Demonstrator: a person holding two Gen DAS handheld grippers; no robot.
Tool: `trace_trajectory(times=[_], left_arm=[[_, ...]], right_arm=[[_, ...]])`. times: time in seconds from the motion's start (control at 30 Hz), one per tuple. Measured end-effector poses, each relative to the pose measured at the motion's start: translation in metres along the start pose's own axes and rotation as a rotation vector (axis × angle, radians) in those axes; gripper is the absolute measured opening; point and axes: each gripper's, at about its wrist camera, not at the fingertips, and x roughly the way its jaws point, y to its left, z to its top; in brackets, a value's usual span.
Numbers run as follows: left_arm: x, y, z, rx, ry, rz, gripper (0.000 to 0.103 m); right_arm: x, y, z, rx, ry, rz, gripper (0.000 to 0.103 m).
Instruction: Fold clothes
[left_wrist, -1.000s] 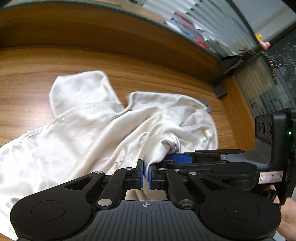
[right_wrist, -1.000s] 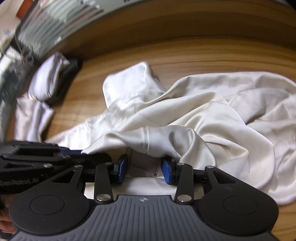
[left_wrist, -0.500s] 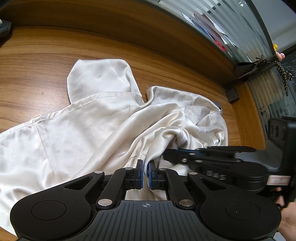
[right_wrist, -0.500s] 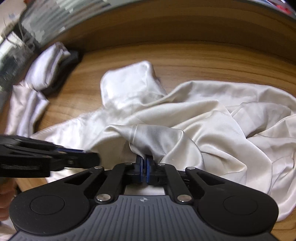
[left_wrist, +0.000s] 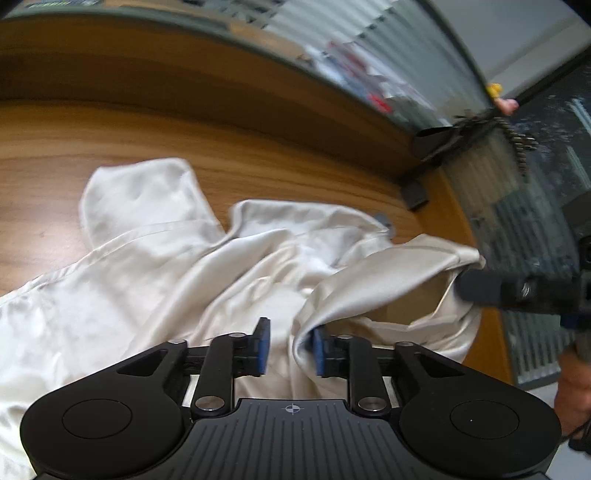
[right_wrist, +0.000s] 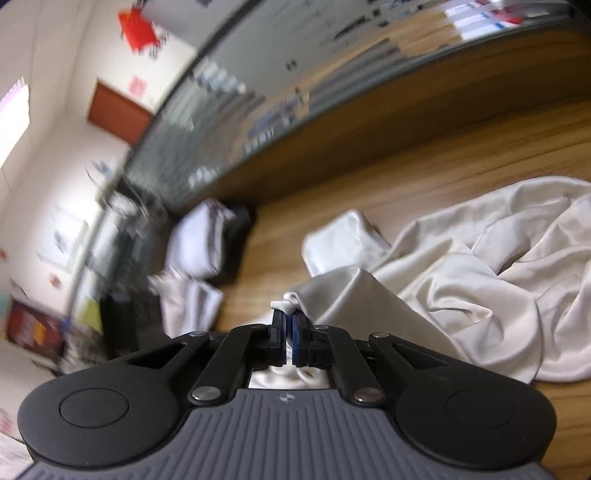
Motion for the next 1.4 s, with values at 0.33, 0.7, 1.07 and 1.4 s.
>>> trace_trajectory(times=[0.33, 0.7, 1.07, 1.4], left_arm=[[-0.017, -0.036, 0.005, 0.118, -0.057, -0.11, 0.048], [-0.008, -0.049, -0.007, 0.21, -0.039, -0.017, 0.049], [-0.049, -0.068, -0.011, 0.311, -0.11, -0.12, 0.062], [-0.04, -0.042, 0.002, 0.174, -0.151, 0.023, 0.016]], right_arm=[[-0.055, -0.006, -0.003, 0.235, -0.14, 0.27, 0.003], [-0.066, -0.016, -0.019, 0.409, -0.227, 0.4, 0.003], [-0.045, -0.012, -0.017, 0.293, -0.168, 0.196, 0.003], [-0.013, -0.003, -0.017, 0.209, -0.092, 0.183, 0.012]])
